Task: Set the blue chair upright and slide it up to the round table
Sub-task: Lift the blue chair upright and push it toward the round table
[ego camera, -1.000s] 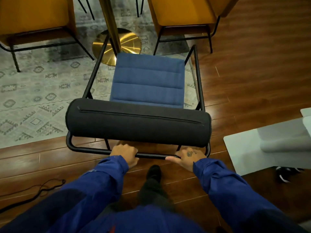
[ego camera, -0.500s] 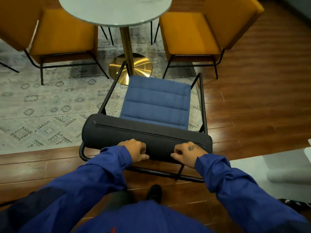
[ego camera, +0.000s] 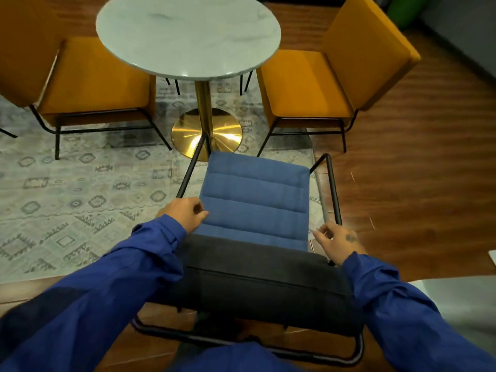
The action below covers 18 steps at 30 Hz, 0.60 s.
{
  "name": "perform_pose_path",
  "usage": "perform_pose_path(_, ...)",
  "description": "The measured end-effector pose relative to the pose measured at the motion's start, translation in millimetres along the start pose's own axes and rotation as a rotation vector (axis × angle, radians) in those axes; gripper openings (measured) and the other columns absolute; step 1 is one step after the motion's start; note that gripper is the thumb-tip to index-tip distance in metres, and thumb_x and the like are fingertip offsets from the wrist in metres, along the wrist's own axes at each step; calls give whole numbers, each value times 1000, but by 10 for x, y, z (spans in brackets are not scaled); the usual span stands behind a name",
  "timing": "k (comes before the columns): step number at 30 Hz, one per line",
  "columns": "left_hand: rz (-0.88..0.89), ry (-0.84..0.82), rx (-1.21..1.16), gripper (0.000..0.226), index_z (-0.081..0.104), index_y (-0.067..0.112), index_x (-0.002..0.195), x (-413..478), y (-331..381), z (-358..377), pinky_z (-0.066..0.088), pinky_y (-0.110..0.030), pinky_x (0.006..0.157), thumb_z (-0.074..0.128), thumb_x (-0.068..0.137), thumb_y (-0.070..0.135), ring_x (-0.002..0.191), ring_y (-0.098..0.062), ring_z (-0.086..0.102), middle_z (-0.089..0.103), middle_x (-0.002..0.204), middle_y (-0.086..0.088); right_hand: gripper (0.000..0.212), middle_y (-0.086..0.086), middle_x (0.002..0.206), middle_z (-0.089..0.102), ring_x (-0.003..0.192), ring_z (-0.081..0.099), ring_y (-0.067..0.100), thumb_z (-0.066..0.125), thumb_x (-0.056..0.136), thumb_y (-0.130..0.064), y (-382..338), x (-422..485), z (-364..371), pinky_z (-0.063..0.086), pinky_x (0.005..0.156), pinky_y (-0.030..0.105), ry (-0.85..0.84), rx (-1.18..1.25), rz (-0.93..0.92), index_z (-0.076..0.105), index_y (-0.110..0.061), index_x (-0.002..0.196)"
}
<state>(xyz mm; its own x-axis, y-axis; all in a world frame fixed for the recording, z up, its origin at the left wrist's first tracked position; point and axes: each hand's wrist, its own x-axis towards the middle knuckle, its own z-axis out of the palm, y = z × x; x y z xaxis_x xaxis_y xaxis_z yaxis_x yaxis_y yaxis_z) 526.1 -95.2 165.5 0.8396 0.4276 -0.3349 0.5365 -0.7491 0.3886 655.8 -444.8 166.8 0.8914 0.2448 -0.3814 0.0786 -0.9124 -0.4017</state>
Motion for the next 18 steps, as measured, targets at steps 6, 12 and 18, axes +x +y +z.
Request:
perform_pose_path(6,-93,6,-65,23,65,11,96,634,-456,2,55,-42,77,64,83,30,84,-31,63,68,89,-10,20,6,84,64,81,59,27,61,88,-32,-34,461,14,49,73,34,58,22,150,63,-13,90)
perform_pose_path(12,-159,-21,-66,43,57,7,118,974,-752,175,51,-45,82,69,81,24,101,-40,61,62,115,-22,22,10,94,65,97,59,31,58,89,-27,88,771,40,49,85,37,47,6,269,63,-10,102)
perform_pose_path(18,-254,-21,-123,55,51,9,130,1250,-653,318,49,-46,89,71,80,18,107,-42,60,60,122,-24,29,18,115,58,109,53,36,55,90,-27,372,1241,125,47,90,42,57,-12,295,59,-11,115)
